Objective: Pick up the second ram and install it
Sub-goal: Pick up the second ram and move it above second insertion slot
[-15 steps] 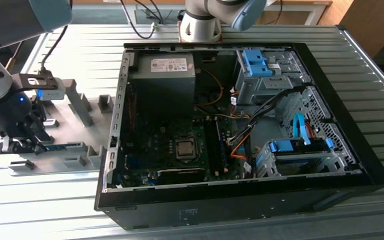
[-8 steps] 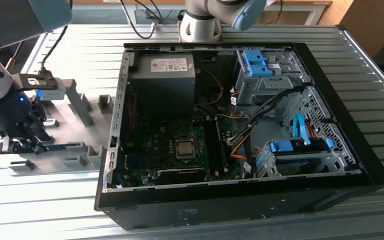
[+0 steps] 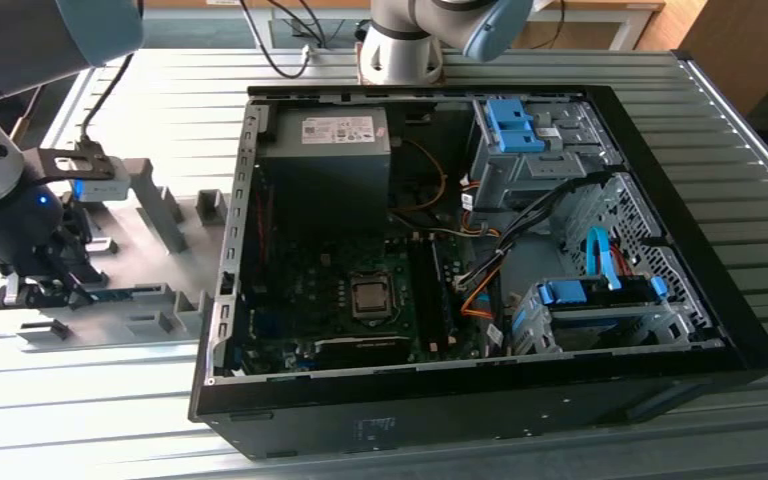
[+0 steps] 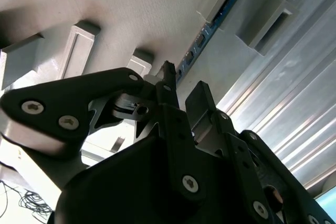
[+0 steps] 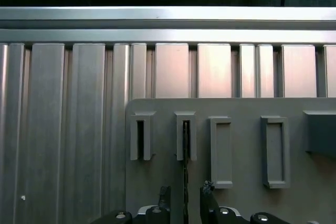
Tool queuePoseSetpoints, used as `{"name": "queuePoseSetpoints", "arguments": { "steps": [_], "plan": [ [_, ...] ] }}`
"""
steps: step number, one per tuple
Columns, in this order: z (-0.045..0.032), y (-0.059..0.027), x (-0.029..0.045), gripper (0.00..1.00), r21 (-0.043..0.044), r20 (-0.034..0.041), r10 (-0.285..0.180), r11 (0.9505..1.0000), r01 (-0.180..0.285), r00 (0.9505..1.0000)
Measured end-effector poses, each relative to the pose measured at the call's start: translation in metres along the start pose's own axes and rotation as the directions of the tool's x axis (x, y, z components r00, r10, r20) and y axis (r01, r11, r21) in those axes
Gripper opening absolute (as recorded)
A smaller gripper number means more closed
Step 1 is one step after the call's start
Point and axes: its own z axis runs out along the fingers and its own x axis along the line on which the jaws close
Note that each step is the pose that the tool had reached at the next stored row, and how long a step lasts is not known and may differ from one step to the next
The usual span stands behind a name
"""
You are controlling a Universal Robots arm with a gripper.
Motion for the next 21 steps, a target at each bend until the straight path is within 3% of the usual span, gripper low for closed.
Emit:
{"name": "queuePoseSetpoints", "arguments": {
  "steps": [6,10,11,20,21],
  "plan": [
    [0.0098,0.0005,0.0001,0.36,-0.0003,-0.0001,0.000,1.0000,0.000,1.0000],
    [0.0100,0.0003,0.0000,0.34,-0.0002,0.0000,0.000,1.0000,0.000,1.0000],
    [0.0101,-0.0002,0.0000,0.27,-0.0002,0.0000,0.000,1.0000,0.000,1.0000],
    [0.0105,-0.0013,0.0001,0.26,-0.0004,-0.0002,0.000,1.0000,0.000,1.0000],
    [0.0106,-0.0013,0.0001,0.19,-0.0003,-0.0001,0.000,1.0000,0.000,1.0000]
  ]
}}
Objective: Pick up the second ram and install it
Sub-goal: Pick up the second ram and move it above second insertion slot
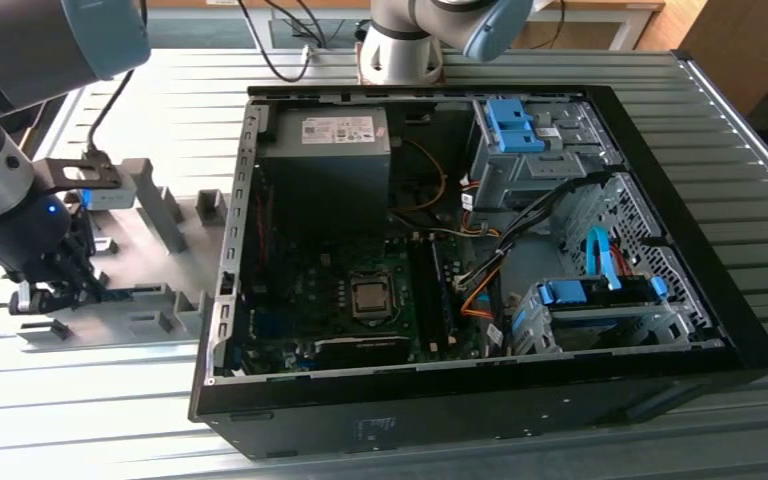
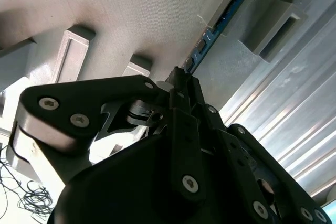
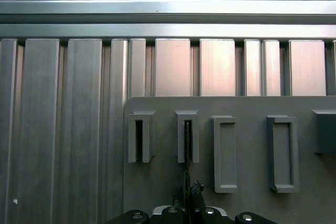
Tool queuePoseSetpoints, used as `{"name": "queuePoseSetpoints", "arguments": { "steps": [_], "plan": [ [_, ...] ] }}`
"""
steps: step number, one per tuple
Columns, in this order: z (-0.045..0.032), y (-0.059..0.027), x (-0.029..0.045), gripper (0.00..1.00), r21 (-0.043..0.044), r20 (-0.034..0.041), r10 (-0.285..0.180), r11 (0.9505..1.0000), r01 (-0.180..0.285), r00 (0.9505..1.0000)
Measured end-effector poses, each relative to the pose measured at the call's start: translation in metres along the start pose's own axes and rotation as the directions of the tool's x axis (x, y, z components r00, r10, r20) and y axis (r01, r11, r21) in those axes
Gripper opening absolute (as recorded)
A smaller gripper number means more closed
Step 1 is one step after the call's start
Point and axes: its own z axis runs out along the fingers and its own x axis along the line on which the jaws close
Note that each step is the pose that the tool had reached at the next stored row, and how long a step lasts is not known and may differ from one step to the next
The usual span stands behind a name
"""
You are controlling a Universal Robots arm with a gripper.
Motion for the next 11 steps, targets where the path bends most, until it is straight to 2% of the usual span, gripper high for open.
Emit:
{"name": "queuePoseSetpoints", "arguments": {
  "steps": [7,8,11],
  "plan": [
    [0.0001,0.0000,0.0000,0.18,0.0000,0.0000,0.000,1.0000,0.000,1.0000],
    [0.0001,0.0000,0.0000,0.14,0.0000,0.0000,0.000,1.0000,0.000,1.0000],
    [0.0002,0.0000,0.0000,0.14,0.0000,0.0000,0.000,1.0000,0.000,1.0000]
  ]
}}
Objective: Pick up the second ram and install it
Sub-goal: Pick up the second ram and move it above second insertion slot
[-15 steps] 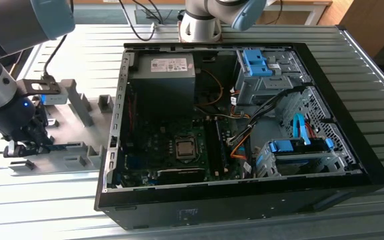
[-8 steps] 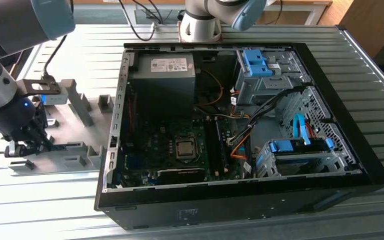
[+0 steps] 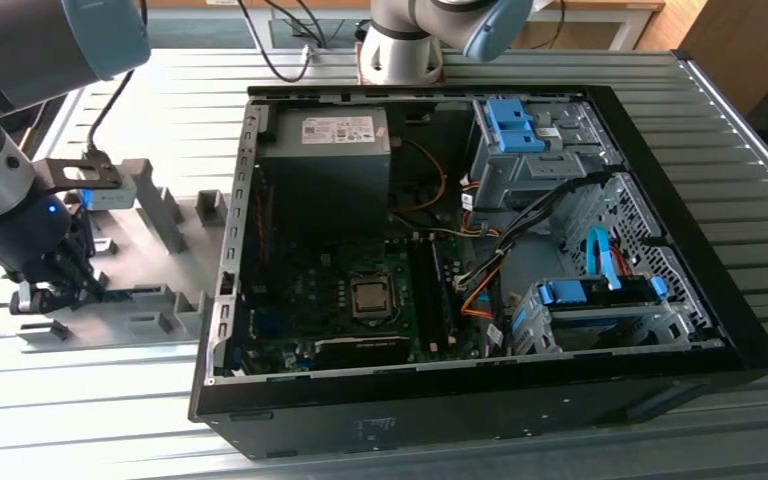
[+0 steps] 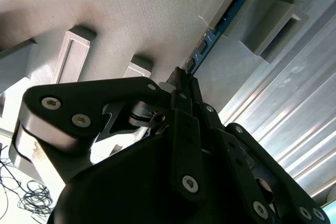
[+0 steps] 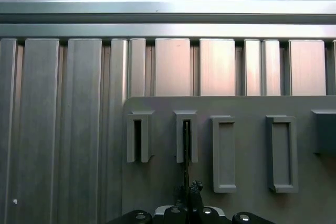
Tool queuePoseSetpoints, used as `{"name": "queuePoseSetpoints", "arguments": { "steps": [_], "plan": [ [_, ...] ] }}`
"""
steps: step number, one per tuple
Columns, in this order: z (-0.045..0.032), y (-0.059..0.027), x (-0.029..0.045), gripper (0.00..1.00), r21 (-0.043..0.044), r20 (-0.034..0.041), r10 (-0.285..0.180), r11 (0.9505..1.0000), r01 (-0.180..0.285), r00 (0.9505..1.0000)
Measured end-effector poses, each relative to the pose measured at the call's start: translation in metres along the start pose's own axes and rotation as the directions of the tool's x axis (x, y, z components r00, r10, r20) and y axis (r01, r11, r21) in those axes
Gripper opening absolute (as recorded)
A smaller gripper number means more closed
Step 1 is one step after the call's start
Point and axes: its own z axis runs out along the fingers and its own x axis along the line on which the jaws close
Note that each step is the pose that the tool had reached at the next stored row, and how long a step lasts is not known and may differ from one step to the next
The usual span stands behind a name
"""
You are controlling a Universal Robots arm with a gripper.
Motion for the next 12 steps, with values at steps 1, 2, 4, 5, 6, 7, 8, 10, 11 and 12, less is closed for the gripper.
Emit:
{"name": "queuePoseSetpoints", "arguments": {
  "steps": [1,2,4,5,6,7,8,10,11,12],
  "plan": [
    [0.0000,0.0000,0.0000,0.14,0.0000,0.0000,0.000,1.0000,0.000,1.0000],
    [0.0000,0.0000,0.0000,0.14,0.0000,0.0000,0.000,1.0000,0.000,1.0000],
    [0.0000,0.0000,0.0000,0.14,0.0000,0.0000,0.000,1.0000,0.000,1.0000],
    [0.0000,0.0000,0.0000,0.14,0.0000,0.0000,0.000,1.0000,0.000,1.0000],
    [-0.0003,0.0000,0.0000,0.14,0.0002,0.0002,0.000,1.0000,0.000,1.0000],
    [-0.0012,0.0000,0.0000,0.14,0.0000,0.0001,0.000,1.0000,0.000,1.0000],
    [-0.0020,0.0000,0.0000,0.14,0.0000,0.0000,0.001,1.0000,-0.001,1.0000],
    [-0.0039,0.0001,-0.0001,0.14,0.0001,0.0001,0.006,1.0000,-0.006,1.0000],
    [-0.0050,0.0001,-0.0001,0.14,0.0001,0.0001,0.009,1.0000,-0.009,1.0000],
    [-0.0066,0.0001,-0.0001,0.14,0.0001,0.0000,0.012,0.9999,-0.012,0.9999]
  ]
}}
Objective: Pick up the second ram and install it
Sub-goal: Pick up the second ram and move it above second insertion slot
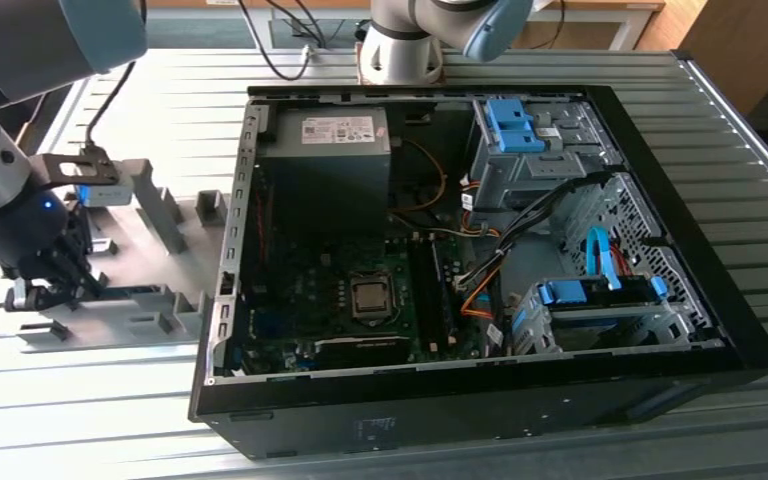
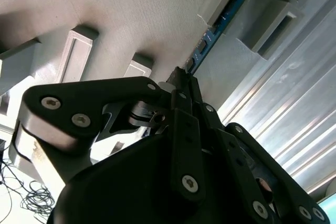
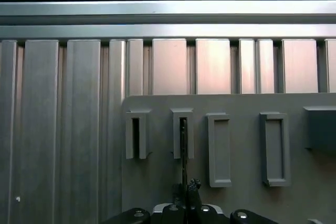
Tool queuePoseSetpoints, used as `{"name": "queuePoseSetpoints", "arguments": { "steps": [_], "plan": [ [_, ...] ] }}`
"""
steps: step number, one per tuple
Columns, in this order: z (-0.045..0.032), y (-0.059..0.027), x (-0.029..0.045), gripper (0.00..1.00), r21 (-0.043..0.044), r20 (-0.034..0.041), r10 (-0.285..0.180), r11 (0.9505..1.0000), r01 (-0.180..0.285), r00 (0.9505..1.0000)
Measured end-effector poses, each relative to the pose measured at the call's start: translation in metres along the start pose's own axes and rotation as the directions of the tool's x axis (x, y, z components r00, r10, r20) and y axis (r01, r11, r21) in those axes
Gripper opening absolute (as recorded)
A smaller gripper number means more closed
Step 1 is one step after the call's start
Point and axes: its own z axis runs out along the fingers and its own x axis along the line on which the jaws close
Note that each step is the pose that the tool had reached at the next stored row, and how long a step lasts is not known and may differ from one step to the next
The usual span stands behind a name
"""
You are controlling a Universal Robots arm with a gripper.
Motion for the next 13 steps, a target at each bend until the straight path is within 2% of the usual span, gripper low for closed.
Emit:
{"name": "queuePoseSetpoints", "arguments": {
  "steps": [7,10,13],
  "plan": [
    [-0.0168,0.0003,-0.0001,0.14,0.0000,0.0001,0.010,0.9999,-0.010,0.9999],
    [-0.0206,0.0004,-0.0002,0.14,0.0001,0.0002,0.012,0.9999,-0.012,0.9999],
    [-0.0209,0.0004,-0.0002,0.14,0.0001,0.0002,0.012,0.9999,-0.012,0.9999]
  ]
}}
